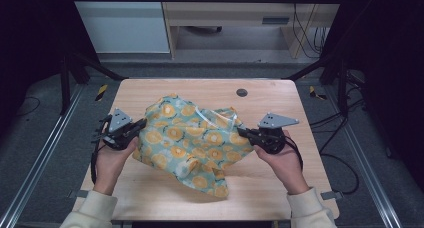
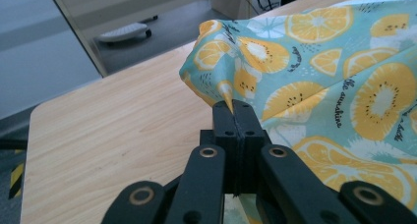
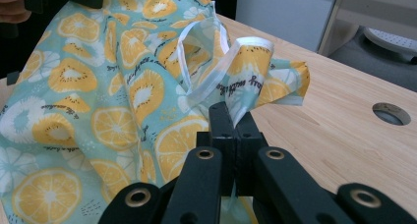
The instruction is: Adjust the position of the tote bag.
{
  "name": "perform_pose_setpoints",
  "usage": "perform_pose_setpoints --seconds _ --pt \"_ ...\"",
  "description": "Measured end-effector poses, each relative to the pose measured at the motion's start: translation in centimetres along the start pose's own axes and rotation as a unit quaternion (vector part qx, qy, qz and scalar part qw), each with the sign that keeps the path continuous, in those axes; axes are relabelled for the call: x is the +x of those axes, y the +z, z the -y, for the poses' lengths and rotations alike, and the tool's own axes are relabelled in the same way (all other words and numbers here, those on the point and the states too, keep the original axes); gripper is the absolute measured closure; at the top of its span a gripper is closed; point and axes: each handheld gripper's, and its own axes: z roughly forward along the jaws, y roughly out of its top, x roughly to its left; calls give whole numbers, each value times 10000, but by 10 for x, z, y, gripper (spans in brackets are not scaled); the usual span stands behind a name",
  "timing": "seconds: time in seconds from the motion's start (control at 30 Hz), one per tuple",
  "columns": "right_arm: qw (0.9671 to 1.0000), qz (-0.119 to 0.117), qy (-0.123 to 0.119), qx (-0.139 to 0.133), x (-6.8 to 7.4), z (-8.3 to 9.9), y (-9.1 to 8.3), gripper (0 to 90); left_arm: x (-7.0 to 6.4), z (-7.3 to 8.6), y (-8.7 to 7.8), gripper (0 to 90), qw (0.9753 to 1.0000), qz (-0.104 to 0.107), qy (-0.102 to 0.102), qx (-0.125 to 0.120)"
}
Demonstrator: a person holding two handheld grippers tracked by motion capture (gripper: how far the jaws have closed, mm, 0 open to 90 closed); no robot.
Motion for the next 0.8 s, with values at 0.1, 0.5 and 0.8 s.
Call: perform_pose_setpoints --seconds 0.1,0.5,0.8 --pt "10000 5 5 -39 1 0 -3 900 -1 0 -5 900 10000 8 21 -57" --pt "9997 -34 -100 -225 16 -2 -18 900 -8 7 -32 900 9995 -13 64 -300" --pt "9995 -78 -116 -291 32 7 -22 900 -13 26 -51 900 9990 93 0 -438"
